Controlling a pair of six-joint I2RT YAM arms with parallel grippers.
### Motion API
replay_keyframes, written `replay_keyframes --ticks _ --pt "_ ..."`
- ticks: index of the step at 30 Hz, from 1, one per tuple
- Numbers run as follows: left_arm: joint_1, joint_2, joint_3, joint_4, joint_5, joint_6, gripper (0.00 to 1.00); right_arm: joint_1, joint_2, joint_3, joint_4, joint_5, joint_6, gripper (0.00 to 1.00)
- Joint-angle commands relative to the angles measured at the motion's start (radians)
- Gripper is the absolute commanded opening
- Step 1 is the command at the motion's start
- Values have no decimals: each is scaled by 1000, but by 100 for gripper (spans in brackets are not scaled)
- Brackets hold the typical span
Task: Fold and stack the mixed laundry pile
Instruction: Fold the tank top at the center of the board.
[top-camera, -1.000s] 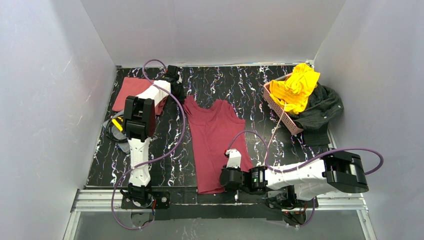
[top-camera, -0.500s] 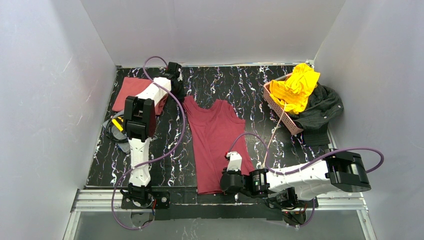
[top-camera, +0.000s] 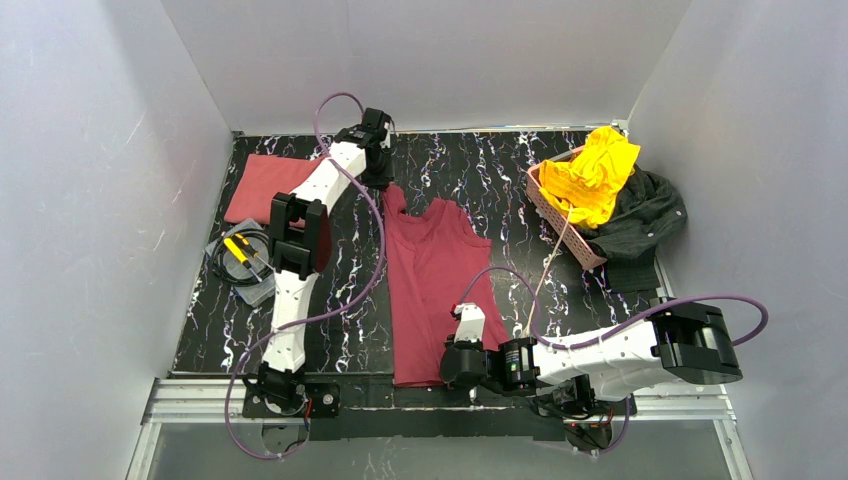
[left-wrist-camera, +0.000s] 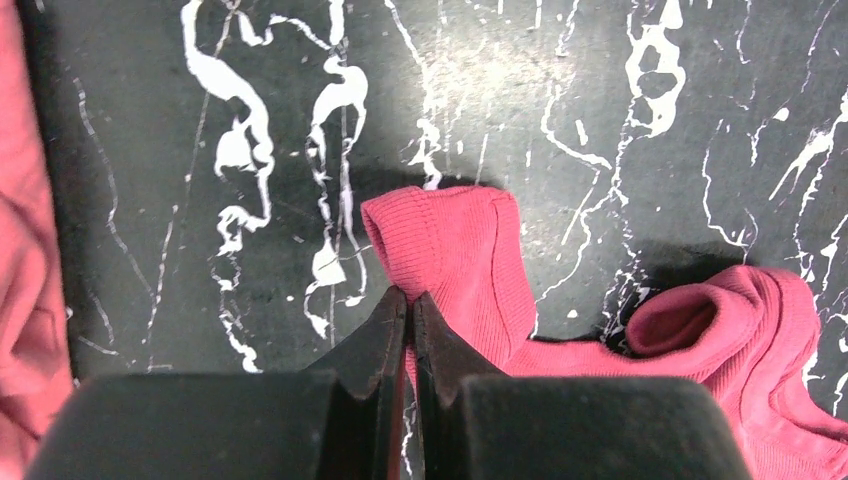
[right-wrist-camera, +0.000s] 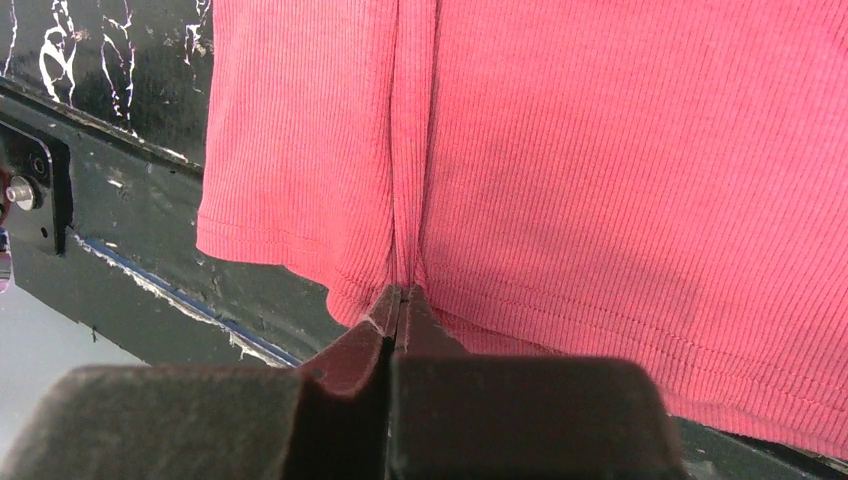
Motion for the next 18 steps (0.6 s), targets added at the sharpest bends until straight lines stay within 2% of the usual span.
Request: replay_keyframes --ticks 1,6,9,14,15,18 --pt "-24 59 122 -96 -57 33 0 9 -17 -10 -18 18 29 1" --pt "-32 83 154 -125 -104 49 0 11 -26 -24 -11 22 34 1" --pt "-22 53 103 -115 -152 65 0 12 -31 -26 -7 28 30 1" --pt "27 -33 -38 -36 -153 45 0 12 -32 -26 8 22 18 1" --pt "34 -45 -61 -24 -134 41 0 12 -32 -22 6 23 11 5" --pt "40 -49 -86 -14 -99 42 0 12 -45 15 -27 50 -25 31"
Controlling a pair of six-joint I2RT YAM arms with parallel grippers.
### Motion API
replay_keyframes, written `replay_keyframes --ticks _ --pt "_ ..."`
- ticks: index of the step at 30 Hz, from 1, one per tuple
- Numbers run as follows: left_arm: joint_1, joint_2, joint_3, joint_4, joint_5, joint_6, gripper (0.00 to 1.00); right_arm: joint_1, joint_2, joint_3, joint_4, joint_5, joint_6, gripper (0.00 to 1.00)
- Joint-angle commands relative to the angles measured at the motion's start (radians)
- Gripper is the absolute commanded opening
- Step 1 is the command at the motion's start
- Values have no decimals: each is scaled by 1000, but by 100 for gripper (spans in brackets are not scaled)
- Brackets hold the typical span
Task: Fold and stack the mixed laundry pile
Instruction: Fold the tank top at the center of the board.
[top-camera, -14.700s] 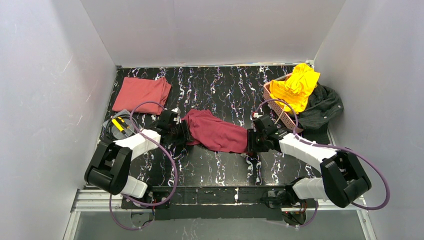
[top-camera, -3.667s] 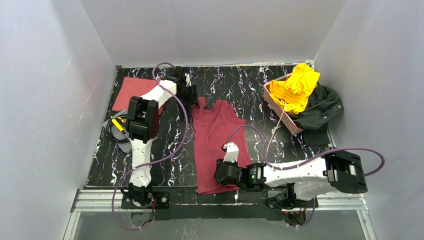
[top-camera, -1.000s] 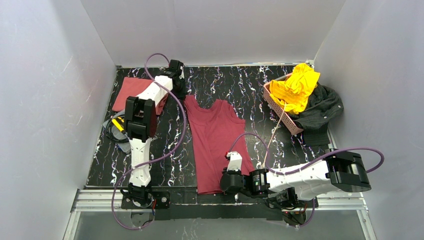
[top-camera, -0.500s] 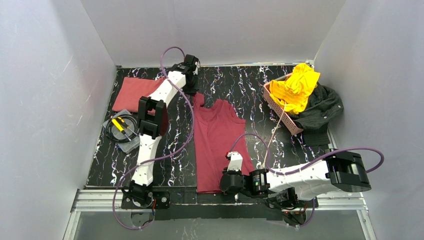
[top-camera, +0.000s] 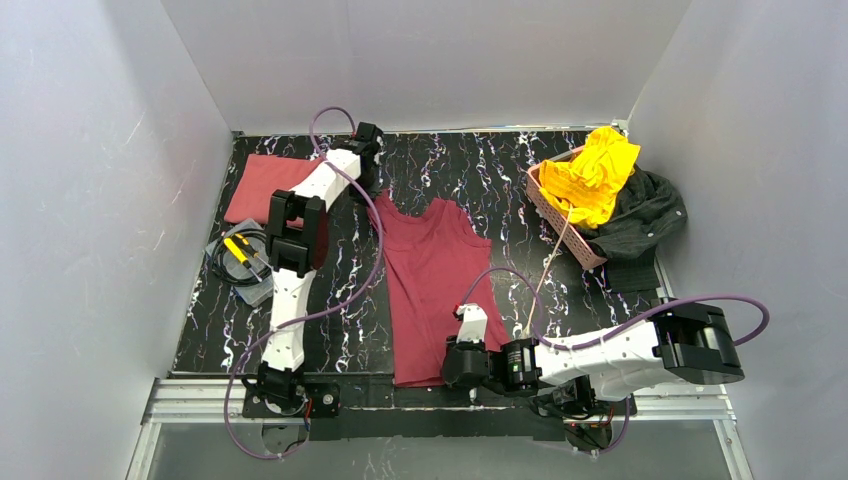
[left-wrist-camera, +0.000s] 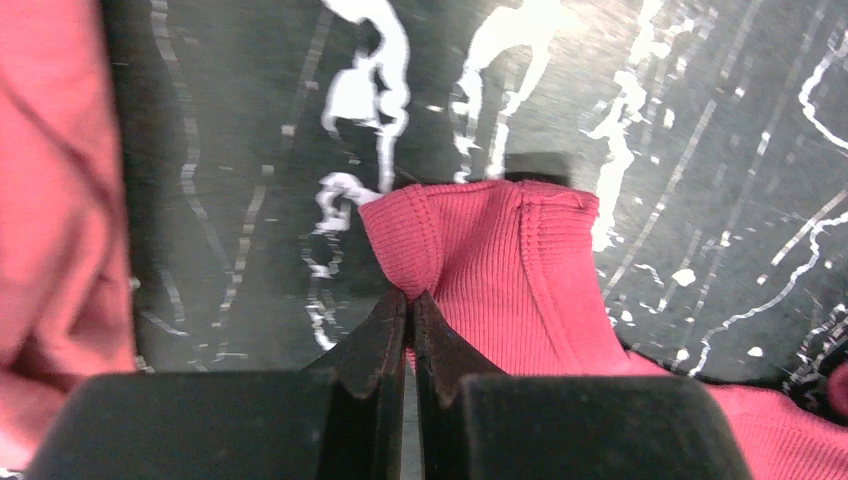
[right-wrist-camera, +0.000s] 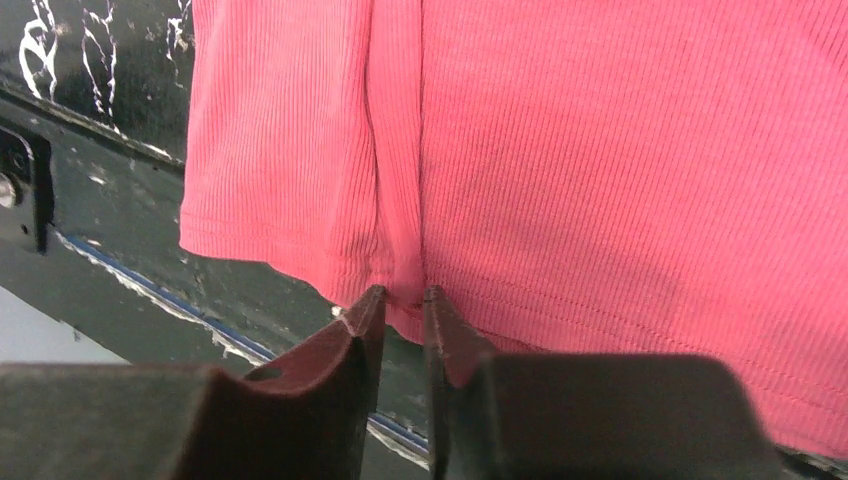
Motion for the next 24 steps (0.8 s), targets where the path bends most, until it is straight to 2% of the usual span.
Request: replay_keyframes --ticks 1,4,6,9,14,16,19,21,24 --pt "21 -97 -31 24 12 5 0 10 -41 52 -49 58 -50 39" --pt "22 -99 -30 26 12 5 0 9 -68 123 -121 126 -119 56" --pt "24 -106 -32 29 9 6 0 -14 -85 174 -150 158 -179 62" --pt "28 -118 -33 36 35 7 3 -122 -91 220 -135 77 -307 65" --pt "29 -139 -32 56 118 -14 10 -323 -54 245 -9 -91 -532 73" --pt "28 -148 -34 56 128 -18 18 -420 -19 256 43 -174 -606 75" --pt "31 -173 -52 55 133 -19 38 -513 30 269 147 -275 -686 76" --pt "34 -205 -74 56 136 -20 50 -570 69 287 198 -346 -724 73" --pt "36 -286 -150 75 136 -26 62 -644 150 341 245 -446 -767 65"
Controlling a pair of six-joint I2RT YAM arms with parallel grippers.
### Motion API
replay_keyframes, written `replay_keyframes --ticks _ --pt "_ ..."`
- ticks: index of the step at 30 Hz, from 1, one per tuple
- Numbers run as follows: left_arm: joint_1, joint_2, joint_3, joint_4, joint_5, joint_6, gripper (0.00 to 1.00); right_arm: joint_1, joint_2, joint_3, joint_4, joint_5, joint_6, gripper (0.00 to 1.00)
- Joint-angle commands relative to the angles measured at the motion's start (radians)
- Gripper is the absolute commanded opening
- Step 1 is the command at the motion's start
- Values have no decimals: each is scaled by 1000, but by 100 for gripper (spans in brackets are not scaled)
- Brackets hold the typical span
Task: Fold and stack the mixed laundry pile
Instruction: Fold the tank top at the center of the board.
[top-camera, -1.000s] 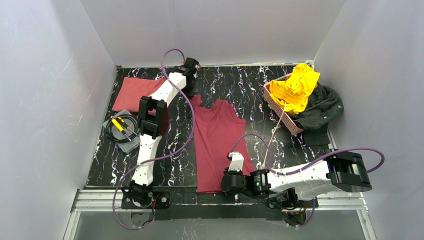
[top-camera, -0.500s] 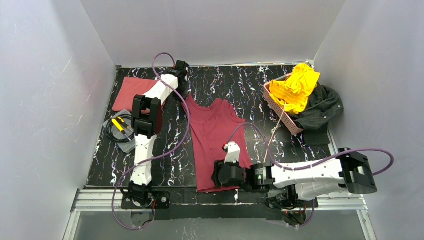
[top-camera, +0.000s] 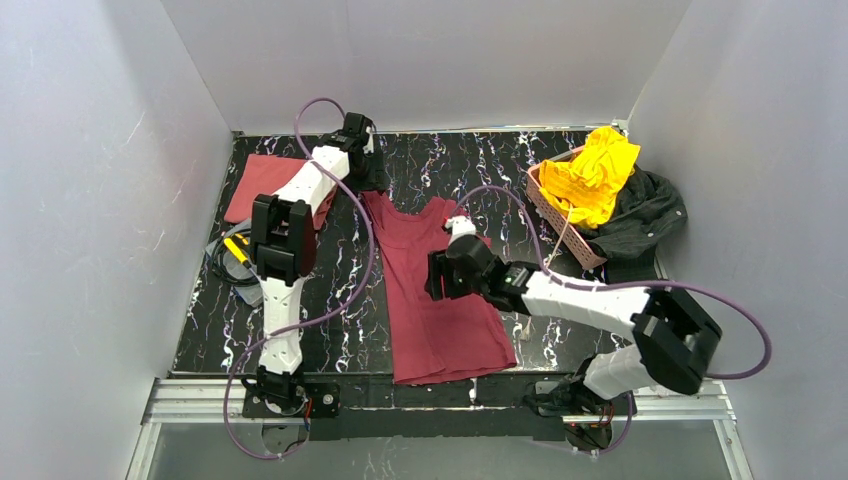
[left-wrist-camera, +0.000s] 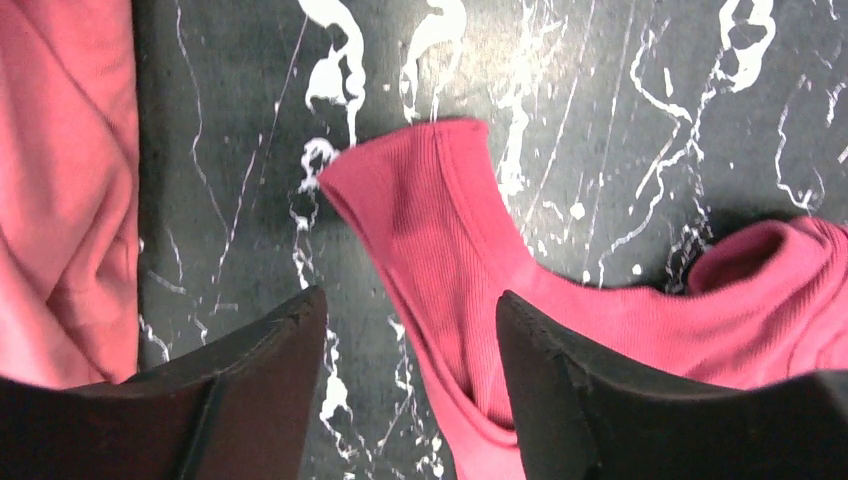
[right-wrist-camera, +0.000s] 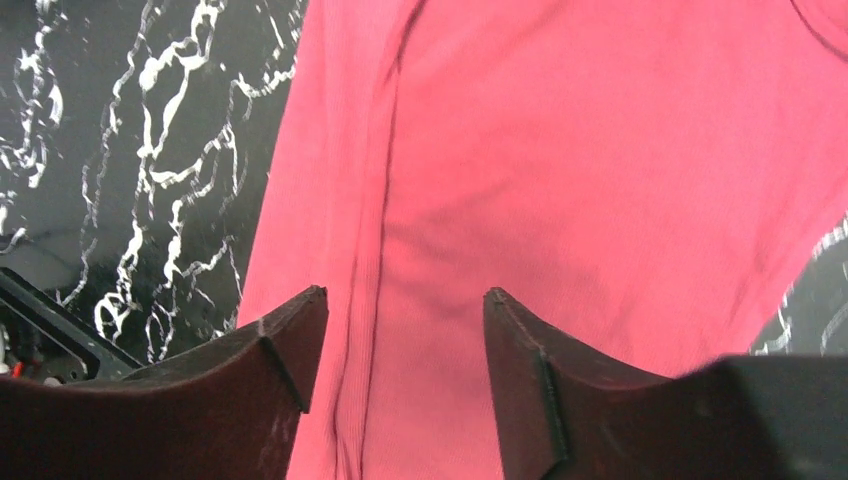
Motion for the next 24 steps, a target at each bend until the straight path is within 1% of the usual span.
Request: replay_keyframes --ticks 1,4,5,10,13,15,19,24 --pt "9 -189 -113 20 25 -14 64 -91 99 112 164 -204 -134 62" --pt "12 -322 -273 60 53 -51 68 -137 190 169 200 -293 -167 58" --pt "13 -364 -333 85 92 -66 68 -149 230 187 209 -313 -175 58" --pt "14 -578 -652 193 181 -190 69 -190 379 282 250 -374 -201 58" --pt "13 -690 -823 292 248 -274 67 -207 450 344 253 -387 -219 56" --pt "-9 -741 -900 328 273 -305 65 -216 488 379 252 -397 -228 55" --pt "-78 -834 -1003 345 289 -347 63 -227 555 441 248 -408 -238 53" --pt "-183 -950 -1153 422 301 -444 55 -236 627 503 226 -383 -245 51"
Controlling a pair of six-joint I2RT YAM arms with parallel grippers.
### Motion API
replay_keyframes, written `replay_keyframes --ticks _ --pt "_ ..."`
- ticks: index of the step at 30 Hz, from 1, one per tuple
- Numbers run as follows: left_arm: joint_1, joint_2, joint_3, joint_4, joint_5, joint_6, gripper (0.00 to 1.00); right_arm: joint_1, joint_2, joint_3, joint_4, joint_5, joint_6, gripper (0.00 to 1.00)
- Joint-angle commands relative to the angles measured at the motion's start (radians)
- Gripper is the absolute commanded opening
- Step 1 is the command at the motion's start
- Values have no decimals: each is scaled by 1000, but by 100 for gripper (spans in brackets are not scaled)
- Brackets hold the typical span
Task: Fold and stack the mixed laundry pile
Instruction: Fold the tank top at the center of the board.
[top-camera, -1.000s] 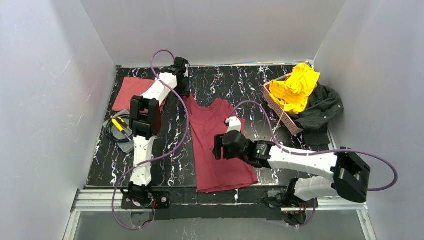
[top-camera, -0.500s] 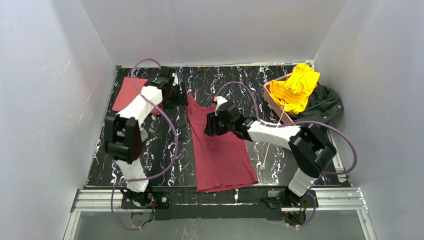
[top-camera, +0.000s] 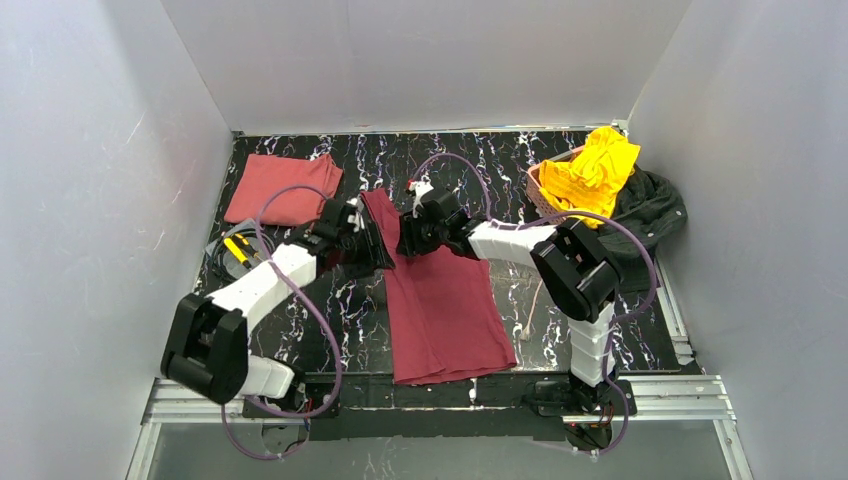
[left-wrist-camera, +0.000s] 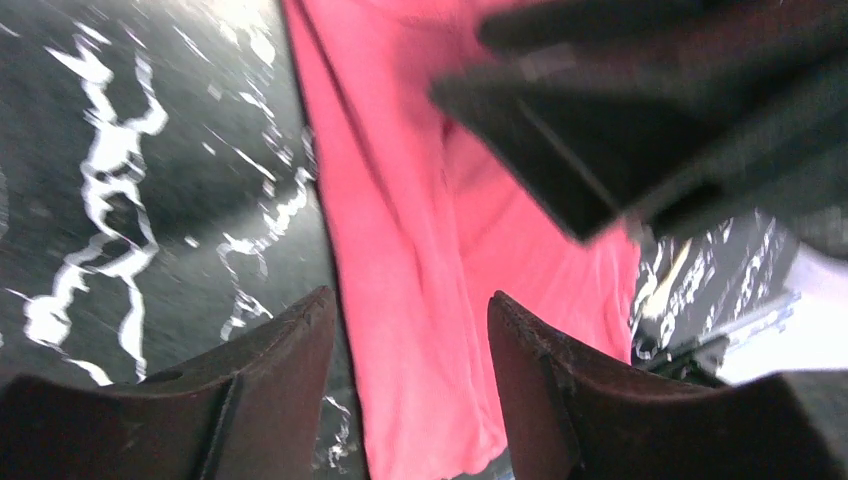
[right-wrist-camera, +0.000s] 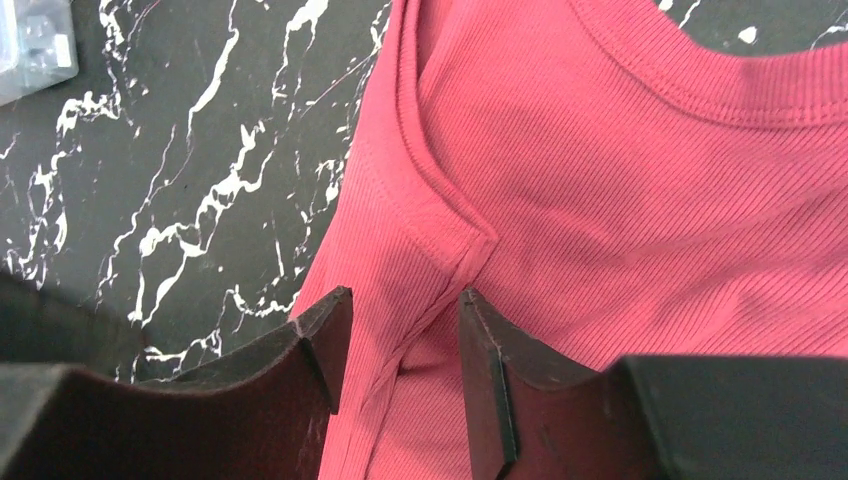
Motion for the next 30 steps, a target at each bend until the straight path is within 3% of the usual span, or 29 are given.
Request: replay_keyframes --ticks 1,9,18,30 --pt "-86 -121 -100 82 38 -109 53 -9 48 75 14 11 -32 50" --pt "-208 -190 -267 183 71 -197 44 -9 86 103 -7 24 -47 45" --pt "-316 -103 -378 316 113 -231 32 -13 52 85 -2 62 -49 2" --pt "-332 -173 -516 254 106 -227 28 -58 -30 6 14 114 -48 1"
